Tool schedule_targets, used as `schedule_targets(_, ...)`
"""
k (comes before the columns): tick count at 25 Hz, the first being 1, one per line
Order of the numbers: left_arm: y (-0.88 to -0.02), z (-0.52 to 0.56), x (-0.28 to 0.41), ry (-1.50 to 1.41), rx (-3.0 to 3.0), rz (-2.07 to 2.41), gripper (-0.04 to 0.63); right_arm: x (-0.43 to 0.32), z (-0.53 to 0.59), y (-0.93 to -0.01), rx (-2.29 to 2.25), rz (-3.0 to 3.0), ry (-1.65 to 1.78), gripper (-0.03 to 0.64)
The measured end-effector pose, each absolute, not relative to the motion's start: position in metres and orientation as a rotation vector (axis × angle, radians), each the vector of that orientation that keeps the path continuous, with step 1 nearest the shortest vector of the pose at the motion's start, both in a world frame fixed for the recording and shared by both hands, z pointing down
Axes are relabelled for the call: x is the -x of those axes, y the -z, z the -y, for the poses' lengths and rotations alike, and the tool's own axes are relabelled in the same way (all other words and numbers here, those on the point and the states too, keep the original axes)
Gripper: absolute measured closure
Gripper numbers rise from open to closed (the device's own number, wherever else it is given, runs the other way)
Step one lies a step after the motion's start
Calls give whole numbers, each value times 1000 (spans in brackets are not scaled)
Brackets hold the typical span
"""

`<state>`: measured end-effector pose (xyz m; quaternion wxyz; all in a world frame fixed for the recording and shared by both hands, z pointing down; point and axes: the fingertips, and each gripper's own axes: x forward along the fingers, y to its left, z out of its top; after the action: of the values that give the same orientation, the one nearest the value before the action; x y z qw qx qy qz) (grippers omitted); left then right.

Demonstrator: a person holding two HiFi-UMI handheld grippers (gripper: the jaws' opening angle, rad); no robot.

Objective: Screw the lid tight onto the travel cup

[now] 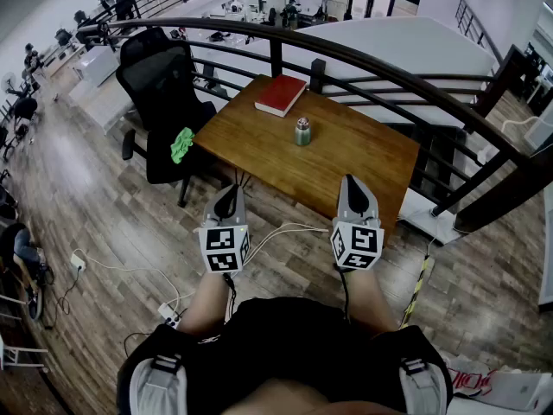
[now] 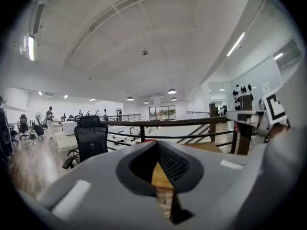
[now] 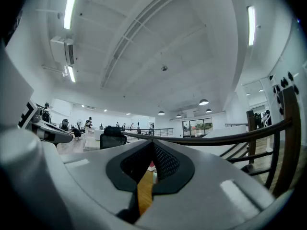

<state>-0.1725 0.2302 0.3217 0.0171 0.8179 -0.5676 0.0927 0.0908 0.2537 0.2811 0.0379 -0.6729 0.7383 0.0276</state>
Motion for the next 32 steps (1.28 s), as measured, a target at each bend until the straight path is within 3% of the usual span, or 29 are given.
schedule_targets(32,-337,-204,144,-329,-2505,1849,541,-112,-210,-299,1928,-2351,-11,618)
